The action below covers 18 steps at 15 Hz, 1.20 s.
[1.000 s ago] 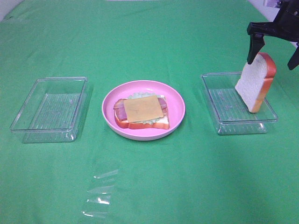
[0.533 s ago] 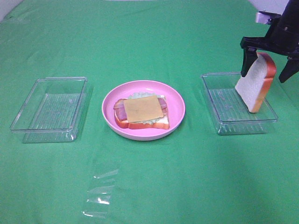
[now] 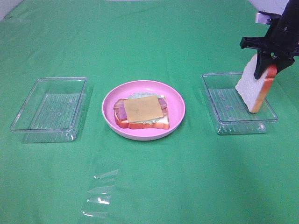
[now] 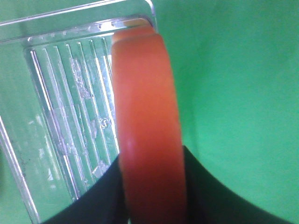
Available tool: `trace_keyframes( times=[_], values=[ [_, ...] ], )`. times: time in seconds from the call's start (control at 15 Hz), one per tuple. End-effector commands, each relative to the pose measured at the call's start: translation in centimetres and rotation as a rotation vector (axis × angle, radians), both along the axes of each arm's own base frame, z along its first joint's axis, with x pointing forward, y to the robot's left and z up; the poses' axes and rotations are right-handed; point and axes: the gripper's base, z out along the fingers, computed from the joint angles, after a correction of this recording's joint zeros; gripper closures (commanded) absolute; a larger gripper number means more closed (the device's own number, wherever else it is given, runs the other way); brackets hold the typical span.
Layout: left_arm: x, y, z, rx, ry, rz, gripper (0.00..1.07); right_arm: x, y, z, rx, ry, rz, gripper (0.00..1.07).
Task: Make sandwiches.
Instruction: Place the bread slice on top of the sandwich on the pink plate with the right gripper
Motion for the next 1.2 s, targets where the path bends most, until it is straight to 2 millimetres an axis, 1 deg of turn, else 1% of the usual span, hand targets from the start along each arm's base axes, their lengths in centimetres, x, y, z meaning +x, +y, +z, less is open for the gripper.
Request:
trace_keyframes(
  times=[0.07, 0.13, 0.4, 0.73, 0.87, 1.2],
  values=[
    [-0.3, -0.1, 0.1, -0.009, -0.027, 0.000, 0.09, -0.4, -0.1, -0.1, 0.005, 0.037, -0.001, 0.78],
    [-0.3, -0.1, 0.1, -0.009, -0.027, 0.000, 0.09, -0.4, -0.1, -0.1, 0.005, 0.039, -0.009, 0.79],
    [-0.3, -0.1, 0.1, -0.009, -0.027, 0.000, 0.09, -0.6, -0.1, -0.1, 0.006, 0.061, -0.013, 1.07],
    [-0.3, -0.1, 0.1, -0.009, -0.027, 0.000, 0.09, -1.1, 0.0, 0.2, 0.016, 0.109, -0.017, 1.07],
    [-0.3, -0.1, 0.1, -0.009, -0.027, 0.000, 0.09, -1.3, 0.3, 1.7, 0.042, 0.075, -0.025, 1.07],
    [-0.3, -0.1, 0.1, -0.009, -0.027, 0.000, 0.09, -2.5, 0.6, 6.4, 0.058, -0.033, -0.032, 1.07]
  ],
)
